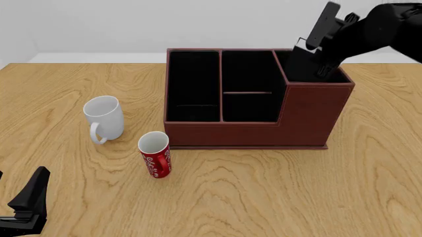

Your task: Pick up the book and place it in the right compartment of the caddy.

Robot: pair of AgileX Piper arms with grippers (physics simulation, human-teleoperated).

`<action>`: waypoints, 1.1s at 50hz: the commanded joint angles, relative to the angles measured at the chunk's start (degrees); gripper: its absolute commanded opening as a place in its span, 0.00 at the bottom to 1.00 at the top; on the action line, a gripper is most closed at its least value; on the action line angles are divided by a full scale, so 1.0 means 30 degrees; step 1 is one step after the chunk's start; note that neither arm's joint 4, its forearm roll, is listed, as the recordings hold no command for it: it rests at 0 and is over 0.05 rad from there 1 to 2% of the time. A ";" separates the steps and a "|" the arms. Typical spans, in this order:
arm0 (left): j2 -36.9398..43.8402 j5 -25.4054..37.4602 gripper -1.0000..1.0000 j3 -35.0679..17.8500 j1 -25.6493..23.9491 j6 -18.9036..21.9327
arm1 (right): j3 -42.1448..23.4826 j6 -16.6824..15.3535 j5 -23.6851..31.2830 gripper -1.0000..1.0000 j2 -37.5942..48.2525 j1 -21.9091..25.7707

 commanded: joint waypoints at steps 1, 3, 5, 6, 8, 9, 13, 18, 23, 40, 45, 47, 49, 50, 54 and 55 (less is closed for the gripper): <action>0.0000 0.0000 1.00 0.0000 0.0000 0.0000 | -0.0166 0.0619 -0.0368 0.00 0.0336 -0.0095; 0.0000 0.0000 1.00 0.0000 0.0000 0.0000 | -0.0089 0.0693 -0.0450 0.00 0.0388 -0.0075; 0.0000 0.0000 1.00 0.0000 0.0000 0.0000 | -0.0052 0.0645 -0.0558 0.00 0.0456 -0.0112; 0.0000 0.0000 1.00 0.0000 0.0000 0.0000 | -0.0026 0.0724 -0.0540 0.00 0.0470 -0.0066; 0.0000 0.0000 1.00 0.0000 0.0000 0.0000 | -0.0017 0.0696 -0.0616 0.00 0.0558 -0.0100; 0.0000 0.0000 1.00 0.0000 0.0000 0.0000 | 0.0014 0.0728 -0.0566 0.00 0.0551 -0.0060; 0.0000 0.0000 1.00 0.0000 0.0000 0.0000 | -0.0134 0.0782 -0.0534 0.00 0.0680 -0.0058; 0.0000 0.0000 1.00 0.0000 0.0000 0.0000 | 0.0122 0.0715 -0.0786 0.00 0.0893 -0.0116; 0.0000 0.0000 1.00 0.0000 0.0000 0.0000 | 0.0005 0.0736 -0.0778 0.00 0.1100 -0.0195; 0.0000 0.0000 1.00 0.0000 0.0000 0.0000 | -0.0655 0.0205 -0.1002 1.00 0.1179 -0.0539; 0.0000 0.0000 1.00 0.0000 0.0000 0.0000 | -0.0768 0.0107 -0.0858 1.00 0.0915 -0.0539; 0.0000 0.0000 1.00 0.0000 0.0000 0.0000 | -0.0906 0.0308 -0.0757 1.00 0.0620 -0.0450; 0.0000 0.0000 1.00 0.0000 0.0000 0.0000 | -0.0798 0.0169 -0.0970 1.00 0.0400 -0.0543; 0.0000 0.0000 1.00 0.0000 0.0000 0.0000 | -0.0795 0.0169 -0.0972 1.00 0.0399 -0.0543; 0.0000 0.0000 1.00 0.0000 0.0000 0.0000 | 0.0382 0.0344 -0.1297 1.00 -0.0826 -0.0108; 0.0000 0.0000 1.00 0.0000 0.0000 0.0000 | 0.0578 0.0378 -0.1451 1.00 -0.1031 -0.0045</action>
